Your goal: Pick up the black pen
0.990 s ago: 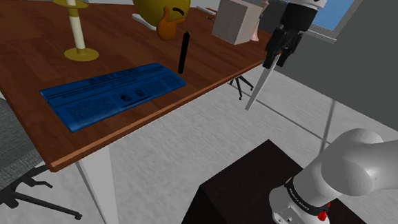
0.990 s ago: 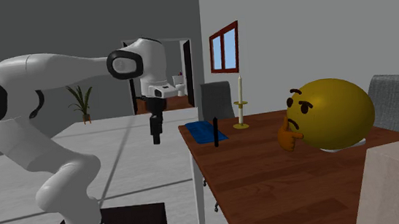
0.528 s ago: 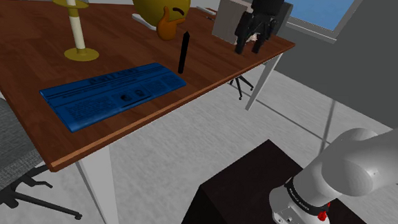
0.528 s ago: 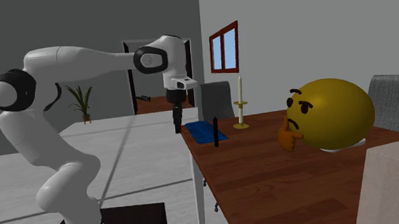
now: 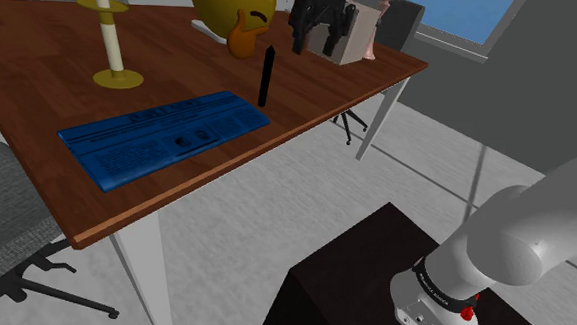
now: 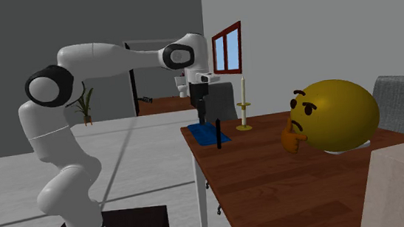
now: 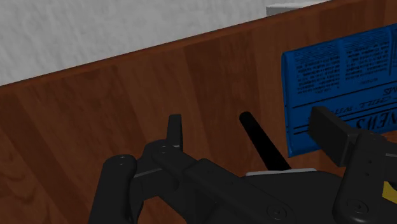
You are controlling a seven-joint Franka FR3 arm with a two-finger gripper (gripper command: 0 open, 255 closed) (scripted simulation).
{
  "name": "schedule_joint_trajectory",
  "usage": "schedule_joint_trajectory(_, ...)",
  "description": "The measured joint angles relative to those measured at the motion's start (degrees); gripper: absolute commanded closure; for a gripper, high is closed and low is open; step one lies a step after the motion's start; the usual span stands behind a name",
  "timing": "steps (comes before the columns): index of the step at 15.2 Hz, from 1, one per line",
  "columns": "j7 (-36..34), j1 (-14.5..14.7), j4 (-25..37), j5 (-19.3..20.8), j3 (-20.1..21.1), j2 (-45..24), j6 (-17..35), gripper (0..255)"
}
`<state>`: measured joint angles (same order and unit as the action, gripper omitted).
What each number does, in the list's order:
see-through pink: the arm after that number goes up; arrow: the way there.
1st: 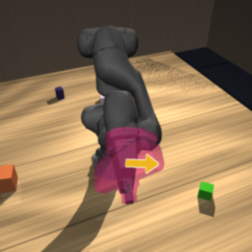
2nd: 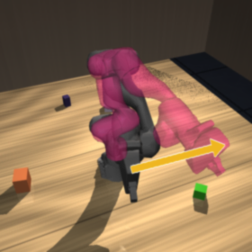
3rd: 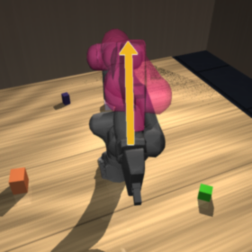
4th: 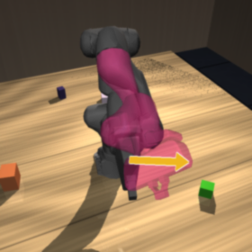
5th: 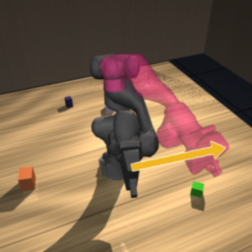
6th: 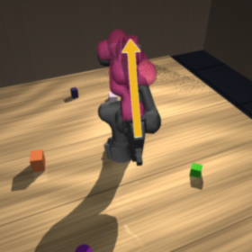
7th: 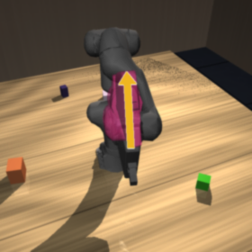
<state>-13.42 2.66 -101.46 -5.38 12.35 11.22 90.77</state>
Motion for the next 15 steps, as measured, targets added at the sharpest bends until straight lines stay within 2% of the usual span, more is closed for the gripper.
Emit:
schedule_joint_trajectory(6,-6.11,1.91,17.52,3.94,3.14,-13.50,-2.95,0)
schedule_joint_trajectory(7,-6.51,2.12,18.63,4.38,3.30,-14.88,-2.63,0)
schedule_joint_trajectory(14,-6.70,2.20,13.47,4.36,3.37,-14.54,2.31,0)
schedule_joint_trajectory(15,-6.64,2.17,13.02,4.32,3.35,-14.43,2.67,255)
